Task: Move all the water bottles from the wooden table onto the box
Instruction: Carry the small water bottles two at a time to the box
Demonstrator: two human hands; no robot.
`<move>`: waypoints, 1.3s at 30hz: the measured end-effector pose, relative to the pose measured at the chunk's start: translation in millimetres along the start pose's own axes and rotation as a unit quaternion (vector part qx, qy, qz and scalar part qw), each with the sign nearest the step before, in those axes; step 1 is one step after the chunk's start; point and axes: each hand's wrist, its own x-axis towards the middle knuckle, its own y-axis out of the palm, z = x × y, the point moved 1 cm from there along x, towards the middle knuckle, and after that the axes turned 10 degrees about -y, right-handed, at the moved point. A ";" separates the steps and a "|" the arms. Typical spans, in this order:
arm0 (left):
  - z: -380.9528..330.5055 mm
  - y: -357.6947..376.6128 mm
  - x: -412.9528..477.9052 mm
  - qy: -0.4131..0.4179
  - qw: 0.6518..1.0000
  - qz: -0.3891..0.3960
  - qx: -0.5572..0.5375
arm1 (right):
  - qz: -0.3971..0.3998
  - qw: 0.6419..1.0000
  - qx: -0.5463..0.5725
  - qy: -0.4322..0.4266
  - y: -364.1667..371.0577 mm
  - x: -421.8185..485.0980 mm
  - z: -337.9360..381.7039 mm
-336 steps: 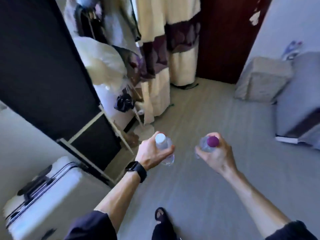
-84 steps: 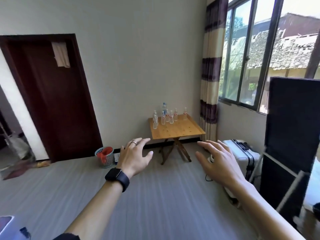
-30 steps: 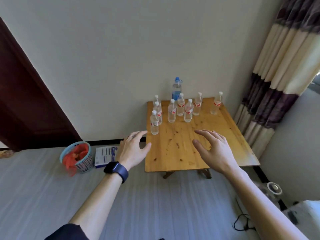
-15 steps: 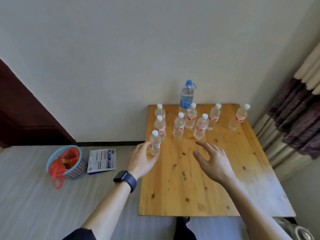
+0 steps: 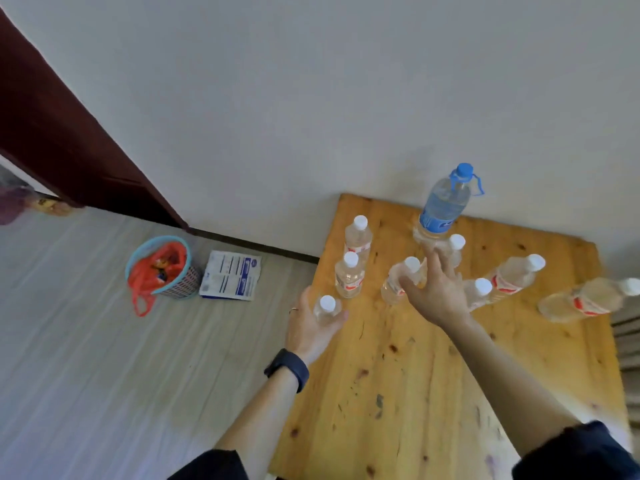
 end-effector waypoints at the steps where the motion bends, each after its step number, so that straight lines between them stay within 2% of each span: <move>1: -0.7 6.5 6.8 -0.008 1.000 -0.010 -0.003 | 0.009 1.000 0.005 0.001 5.6 12.5 -4.5; 6: 6.4 31.4 38.4 -0.032 0.999 -0.037 -0.010 | 0.044 0.994 0.084 0.049 36.7 41.4 -12.9; 9: 13.4 38.7 50.4 -0.038 0.998 -0.037 -0.027 | 0.021 0.988 0.125 0.087 47.0 39.7 -13.8; 13: 13.0 31.9 56.0 -0.013 0.999 -0.032 -0.024 | 0.003 0.990 0.112 0.087 48.3 42.4 -15.2; 16: 11.9 18.6 56.9 0.021 1.000 0.006 0.021 | -0.007 0.989 0.113 0.098 48.2 32.4 -19.1; 19: 8.7 6.9 55.6 0.055 0.993 0.080 0.069 | -0.042 0.984 0.131 0.109 45.8 -0.3 -15.7; 23: 4.5 1.5 51.8 0.098 0.968 0.187 0.134 | -0.110 0.973 0.143 0.145 48.1 -60.2 -4.0; 26: 7.8 7.1 45.2 0.121 0.944 0.245 0.184 | -0.113 0.964 0.135 0.199 54.4 -102.1 5.6; 30: 18.1 16.8 35.4 0.137 0.928 0.275 0.211 | -0.106 0.957 0.124 0.240 73.8 -146.3 16.1; 35: 46.0 24.1 24.4 0.140 0.918 0.300 0.219 | -0.091 0.960 0.099 0.244 101.4 -172.5 17.3; 39: 54.4 23.8 19.8 0.138 0.911 0.323 0.214 | -0.113 0.960 0.097 0.237 107.2 -180.0 22.6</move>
